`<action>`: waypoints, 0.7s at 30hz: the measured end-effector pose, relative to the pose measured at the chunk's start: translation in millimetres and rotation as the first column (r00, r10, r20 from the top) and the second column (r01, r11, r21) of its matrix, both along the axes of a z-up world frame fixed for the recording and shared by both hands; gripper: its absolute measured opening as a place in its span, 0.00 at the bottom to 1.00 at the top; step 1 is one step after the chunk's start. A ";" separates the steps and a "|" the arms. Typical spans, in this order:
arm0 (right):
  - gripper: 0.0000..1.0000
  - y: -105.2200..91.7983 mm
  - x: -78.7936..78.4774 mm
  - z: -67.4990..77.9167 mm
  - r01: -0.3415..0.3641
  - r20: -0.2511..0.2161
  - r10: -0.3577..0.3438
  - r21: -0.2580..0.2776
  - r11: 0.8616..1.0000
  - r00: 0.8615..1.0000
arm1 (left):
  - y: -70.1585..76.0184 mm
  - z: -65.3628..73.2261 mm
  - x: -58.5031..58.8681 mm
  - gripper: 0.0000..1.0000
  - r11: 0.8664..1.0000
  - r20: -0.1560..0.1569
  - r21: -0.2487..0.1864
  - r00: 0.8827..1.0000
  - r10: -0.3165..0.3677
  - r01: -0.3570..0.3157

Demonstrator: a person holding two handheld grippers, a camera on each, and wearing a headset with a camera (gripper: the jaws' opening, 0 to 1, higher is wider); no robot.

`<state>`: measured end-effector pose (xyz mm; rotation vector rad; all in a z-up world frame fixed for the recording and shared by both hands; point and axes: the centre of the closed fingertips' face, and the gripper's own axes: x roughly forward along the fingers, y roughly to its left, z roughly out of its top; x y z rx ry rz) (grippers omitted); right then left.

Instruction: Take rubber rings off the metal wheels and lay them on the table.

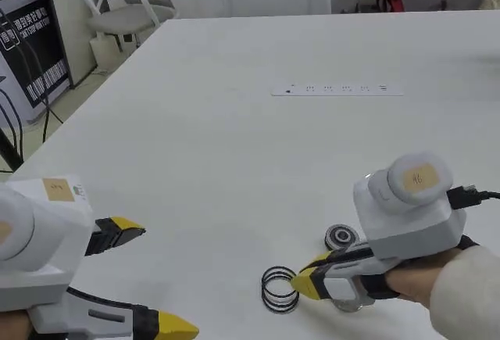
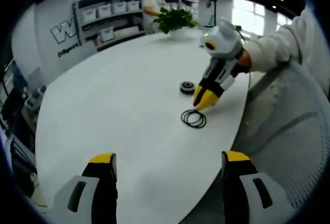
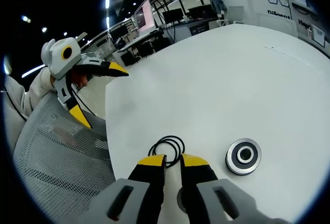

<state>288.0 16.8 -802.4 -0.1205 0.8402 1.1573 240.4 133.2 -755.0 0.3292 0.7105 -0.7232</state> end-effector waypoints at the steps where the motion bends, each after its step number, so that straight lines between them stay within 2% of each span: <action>1: 0.08 -0.4 2.2 2.1 0.001 0.011 -0.001 0.003 1.000 1.000 | 0.0 0.2 0.1 0.85 1.000 0.001 0.000 1.000 0.000 0.000; 7: 0.11 -5.0 13.1 18.6 0.024 0.042 -0.026 0.046 0.999 0.999 | -0.3 0.7 -0.2 0.85 1.000 0.000 0.001 1.000 -0.001 0.001; 13: 0.17 -3.7 17.9 38.8 -0.004 0.107 -0.006 0.095 0.996 0.994 | 0.6 5.2 1.0 0.85 1.000 0.008 -0.002 1.000 0.000 0.000; 15: 0.19 -3.7 19.9 43.8 -0.002 0.116 -0.010 0.109 0.994 0.993 | 0.6 8.9 1.7 0.85 1.000 0.013 -0.003 1.000 -0.001 0.001; 17: 0.22 -1.8 23.3 57.5 0.021 0.103 -0.039 0.171 0.985 0.994 | -0.7 14.8 2.9 0.85 1.000 0.022 -0.013 1.000 -0.002 0.002; 21: 0.23 -6.9 29.3 73.5 0.040 0.127 -0.068 0.212 0.976 0.990 | -2.0 25.3 6.4 0.85 1.000 0.043 -0.014 0.999 -0.004 0.005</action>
